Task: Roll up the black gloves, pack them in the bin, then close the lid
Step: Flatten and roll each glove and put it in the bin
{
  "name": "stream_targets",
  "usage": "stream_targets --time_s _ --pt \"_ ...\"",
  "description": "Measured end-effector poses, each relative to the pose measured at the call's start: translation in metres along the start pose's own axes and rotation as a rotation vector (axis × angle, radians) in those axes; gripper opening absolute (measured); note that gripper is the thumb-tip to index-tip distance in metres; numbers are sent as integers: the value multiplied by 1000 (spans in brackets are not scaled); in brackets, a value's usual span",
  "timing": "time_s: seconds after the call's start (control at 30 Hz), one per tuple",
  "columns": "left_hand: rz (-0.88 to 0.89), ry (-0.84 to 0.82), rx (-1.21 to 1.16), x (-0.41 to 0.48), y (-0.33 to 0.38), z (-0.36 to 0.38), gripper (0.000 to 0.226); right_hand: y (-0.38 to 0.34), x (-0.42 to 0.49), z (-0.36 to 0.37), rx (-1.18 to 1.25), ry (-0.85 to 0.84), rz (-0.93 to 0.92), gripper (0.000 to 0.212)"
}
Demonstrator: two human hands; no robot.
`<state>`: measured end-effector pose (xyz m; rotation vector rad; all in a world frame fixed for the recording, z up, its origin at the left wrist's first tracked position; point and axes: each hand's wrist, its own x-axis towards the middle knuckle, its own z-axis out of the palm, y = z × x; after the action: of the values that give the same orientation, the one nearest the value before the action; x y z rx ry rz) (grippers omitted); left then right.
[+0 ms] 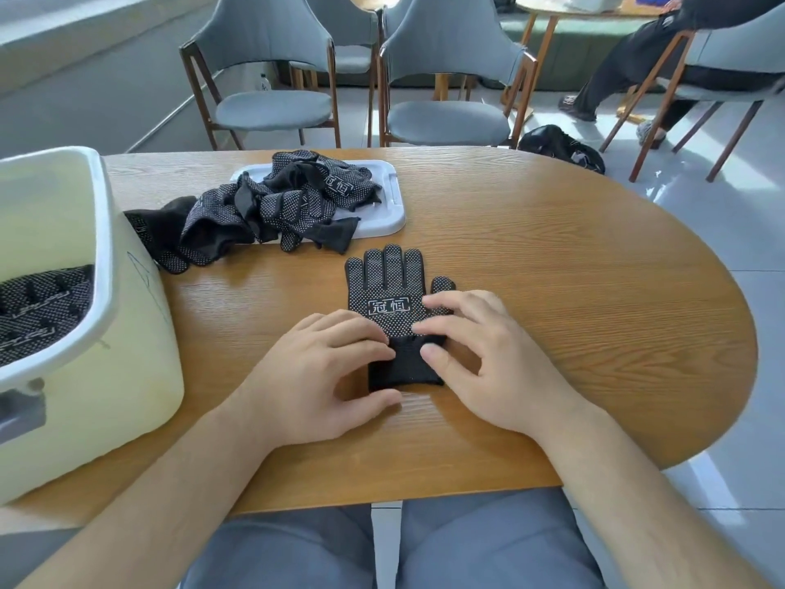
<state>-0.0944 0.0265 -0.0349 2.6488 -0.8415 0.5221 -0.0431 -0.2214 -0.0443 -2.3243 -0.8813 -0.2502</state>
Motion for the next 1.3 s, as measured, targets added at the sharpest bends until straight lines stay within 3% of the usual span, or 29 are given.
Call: stream_targets --time_s 0.13,0.27,0.4,0.63,0.73,0.93,1.03,1.2,1.3 --pt "-56 -26 -4 0 -3 0 44 0 1 -4 65 -74 -45 36" --pt "-49 39 11 3 -4 5 29 -2 0 -6 28 -127 -58 50" --pt "-27 88 45 4 -4 7 22 -4 3 2 -9 -27 -130 32" --pt "-83 94 -13 4 -3 4 27 -6 4 5 -7 32 -214 19" --pt "-104 74 -21 3 -2 4 41 -6 5 4 46 50 -193 22" --pt "-148 139 -110 3 -3 5 27 -14 4 0 146 62 -76 19" --pt "-212 156 -214 4 1 3 26 -18 5 -1 163 27 -35 31" --pt "-246 146 -267 6 1 3 28 -17 8 4 148 -1 -30 10" --pt "-218 138 -288 6 -3 4 20 -15 9 6 124 3 -15 7"
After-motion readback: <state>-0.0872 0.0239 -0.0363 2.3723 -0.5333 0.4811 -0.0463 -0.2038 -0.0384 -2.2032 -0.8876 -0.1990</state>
